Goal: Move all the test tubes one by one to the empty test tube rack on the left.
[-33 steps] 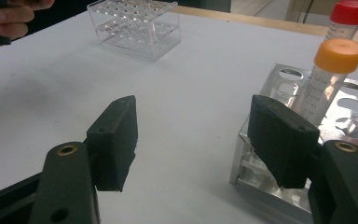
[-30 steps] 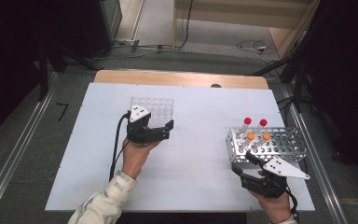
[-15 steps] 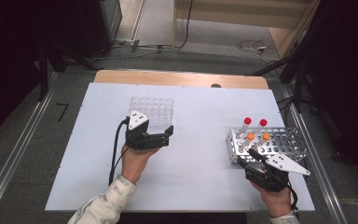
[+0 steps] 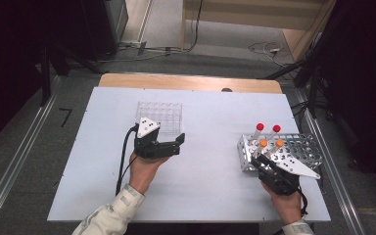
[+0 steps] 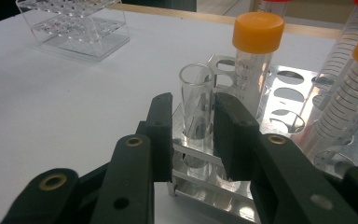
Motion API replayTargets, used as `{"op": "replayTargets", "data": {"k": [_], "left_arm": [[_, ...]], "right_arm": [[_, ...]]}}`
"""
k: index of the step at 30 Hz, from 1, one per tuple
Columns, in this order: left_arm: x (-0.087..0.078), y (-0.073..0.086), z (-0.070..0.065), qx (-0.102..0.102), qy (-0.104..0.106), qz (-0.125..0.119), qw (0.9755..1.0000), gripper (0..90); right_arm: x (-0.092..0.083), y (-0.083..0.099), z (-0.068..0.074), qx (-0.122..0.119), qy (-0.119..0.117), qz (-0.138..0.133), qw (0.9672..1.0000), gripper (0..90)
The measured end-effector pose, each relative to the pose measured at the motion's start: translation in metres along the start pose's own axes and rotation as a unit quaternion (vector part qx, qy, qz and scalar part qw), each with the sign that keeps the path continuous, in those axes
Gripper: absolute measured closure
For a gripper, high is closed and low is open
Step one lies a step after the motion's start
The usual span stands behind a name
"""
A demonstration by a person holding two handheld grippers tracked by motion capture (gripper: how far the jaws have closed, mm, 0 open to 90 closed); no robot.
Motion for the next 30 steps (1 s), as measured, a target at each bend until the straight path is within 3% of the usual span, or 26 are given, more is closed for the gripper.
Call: {"op": "replayTargets", "data": {"k": [14, 30], "left_arm": [[0.001, 0.002, -0.001, -0.003, 0.002, 0.004, 1.0, 7.8], [0.001, 0.002, -0.002, -0.004, 0.002, 0.005, 1.0, 7.8]], "right_arm": [[0.005, -0.001, -0.001, 0.0, 0.006, -0.002, 1.0, 72.4], [-0.018, -0.038, 0.002, -0.011, 0.014, -0.036, 0.9992, 73.3]]}}
Point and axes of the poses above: each handheld gripper's, and its own axes: x roughly forward along the jaws, y roughly out of its underside, z roughly to its left, the point moved 8 cm from there along x, roughly forward along the jaws, and after that the axes turned 8 degrees about -z, right-handed, at the moved point
